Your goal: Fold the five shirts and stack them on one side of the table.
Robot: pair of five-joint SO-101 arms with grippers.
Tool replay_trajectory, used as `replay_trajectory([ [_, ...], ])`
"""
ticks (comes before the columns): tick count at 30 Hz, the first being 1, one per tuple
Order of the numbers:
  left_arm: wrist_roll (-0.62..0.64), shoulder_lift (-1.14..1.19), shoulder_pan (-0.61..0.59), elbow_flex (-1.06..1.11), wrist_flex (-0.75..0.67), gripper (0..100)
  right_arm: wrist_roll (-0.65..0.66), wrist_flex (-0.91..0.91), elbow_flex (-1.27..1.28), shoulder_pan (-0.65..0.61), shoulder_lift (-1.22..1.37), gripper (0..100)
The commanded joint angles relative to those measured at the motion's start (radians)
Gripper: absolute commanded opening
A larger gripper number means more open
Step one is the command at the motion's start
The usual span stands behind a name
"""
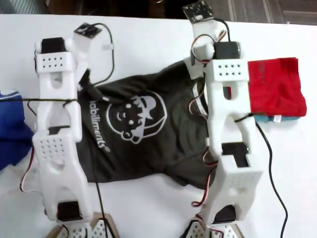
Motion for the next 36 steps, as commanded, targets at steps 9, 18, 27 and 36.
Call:
replay_trajectory([
  [9,-0.069,-0.623,-0.055,0.710,-0.049,2,0.054,0.232,0.109,0.025,-0.232,2.0],
  [18,-0.069,-1.005,-0.069,1.127,-0.080,2,0.092,0.018,0.793,0.031,-0.751,2.0],
  [27,-0.107,-1.096,-0.071,1.468,-0.232,2,0.126,-0.053,1.234,0.042,-1.124,1.9],
  [36,-0.216,-1.097,-0.216,1.500,-0.164,2,0.127,0.067,1.290,0.039,-1.299,1.9],
])
